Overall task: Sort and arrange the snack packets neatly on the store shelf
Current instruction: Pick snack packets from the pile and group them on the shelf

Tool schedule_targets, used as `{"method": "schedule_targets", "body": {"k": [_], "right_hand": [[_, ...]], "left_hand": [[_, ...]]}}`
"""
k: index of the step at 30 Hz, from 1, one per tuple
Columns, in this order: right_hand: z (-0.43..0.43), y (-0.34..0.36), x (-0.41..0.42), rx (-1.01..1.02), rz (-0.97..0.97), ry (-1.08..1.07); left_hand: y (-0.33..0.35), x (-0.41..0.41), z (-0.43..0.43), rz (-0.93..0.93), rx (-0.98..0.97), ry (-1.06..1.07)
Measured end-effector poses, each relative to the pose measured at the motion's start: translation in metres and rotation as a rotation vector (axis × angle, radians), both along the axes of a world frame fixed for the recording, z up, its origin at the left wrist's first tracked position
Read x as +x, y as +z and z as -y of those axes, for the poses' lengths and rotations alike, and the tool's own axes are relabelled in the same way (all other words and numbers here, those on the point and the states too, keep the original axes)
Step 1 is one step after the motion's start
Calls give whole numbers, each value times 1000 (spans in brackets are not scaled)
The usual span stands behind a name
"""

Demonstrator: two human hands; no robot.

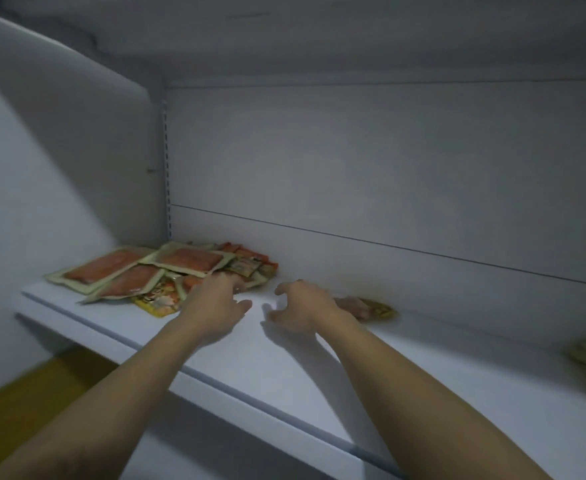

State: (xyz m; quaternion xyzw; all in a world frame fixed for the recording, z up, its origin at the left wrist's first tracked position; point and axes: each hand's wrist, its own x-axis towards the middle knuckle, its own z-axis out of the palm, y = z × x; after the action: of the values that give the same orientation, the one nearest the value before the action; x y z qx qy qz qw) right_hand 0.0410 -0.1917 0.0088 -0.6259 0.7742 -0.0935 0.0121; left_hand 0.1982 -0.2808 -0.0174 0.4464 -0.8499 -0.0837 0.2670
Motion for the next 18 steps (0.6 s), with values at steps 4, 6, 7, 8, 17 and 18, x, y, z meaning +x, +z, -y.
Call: {"method": "schedule_targets", "body": {"k": [4, 6, 7, 8, 17, 18], "right_hand": [[38, -6, 39, -68, -5, 28], [53, -11, 54, -108, 10, 32], [60, -13, 61, -124, 17, 30], [67, -14, 67, -137, 18, 27], [91, -40, 73, -197, 114, -21], [90, -40, 72, -209, 137, -23]], "left_hand": [[-10, 32, 33, 66, -142, 94], [-14, 44, 50, 91, -177, 146], [-15, 50, 58, 100, -188, 165], [-16, 55, 66, 104, -201, 173], [-41, 51, 106, 266, -55, 124], [-41, 52, 108, 269, -70, 127]]}}
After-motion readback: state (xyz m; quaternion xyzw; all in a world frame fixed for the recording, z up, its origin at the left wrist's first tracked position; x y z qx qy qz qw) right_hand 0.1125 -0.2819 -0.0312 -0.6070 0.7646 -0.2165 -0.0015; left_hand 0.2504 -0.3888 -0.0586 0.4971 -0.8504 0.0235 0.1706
